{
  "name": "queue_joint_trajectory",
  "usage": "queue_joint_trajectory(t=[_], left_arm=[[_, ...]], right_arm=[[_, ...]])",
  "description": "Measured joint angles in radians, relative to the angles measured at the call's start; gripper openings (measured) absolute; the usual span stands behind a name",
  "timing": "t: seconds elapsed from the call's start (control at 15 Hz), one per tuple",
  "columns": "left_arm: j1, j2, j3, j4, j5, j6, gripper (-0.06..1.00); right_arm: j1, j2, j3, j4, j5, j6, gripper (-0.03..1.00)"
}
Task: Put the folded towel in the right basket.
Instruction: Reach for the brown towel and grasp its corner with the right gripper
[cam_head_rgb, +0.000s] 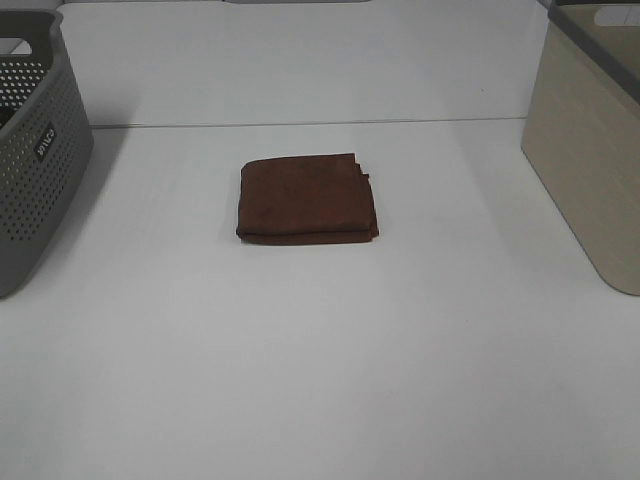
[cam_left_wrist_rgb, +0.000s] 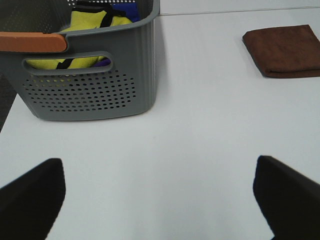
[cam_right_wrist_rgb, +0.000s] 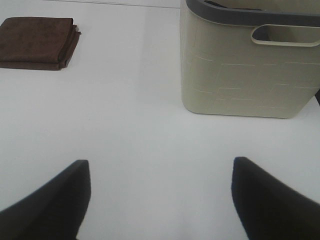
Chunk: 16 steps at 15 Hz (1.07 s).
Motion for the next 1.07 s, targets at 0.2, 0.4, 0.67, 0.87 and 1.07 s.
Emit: queue_joint_trajectory(t=[0.2, 0.4, 0.67, 0.87, 1.07], left_arm=[[0.0, 0.0, 0.0, 0.0, 0.0, 0.0, 0.97], [0.0, 0.0, 0.0, 0.0, 0.0, 0.0, 0.97], [0.0, 0.0, 0.0, 0.0, 0.0, 0.0, 0.97], [0.0, 0.0, 0.0, 0.0, 0.0, 0.0, 0.97], [0.0, 0.0, 0.0, 0.0, 0.0, 0.0, 0.97]], right_arm=[[0.0, 0.0, 0.0, 0.0, 0.0, 0.0, 0.74], [0.0, 0.0, 0.0, 0.0, 0.0, 0.0, 0.74], [0.0, 0.0, 0.0, 0.0, 0.0, 0.0, 0.74], [0.0, 0.0, 0.0, 0.0, 0.0, 0.0, 0.74], [0.0, 0.0, 0.0, 0.0, 0.0, 0.0, 0.74]])
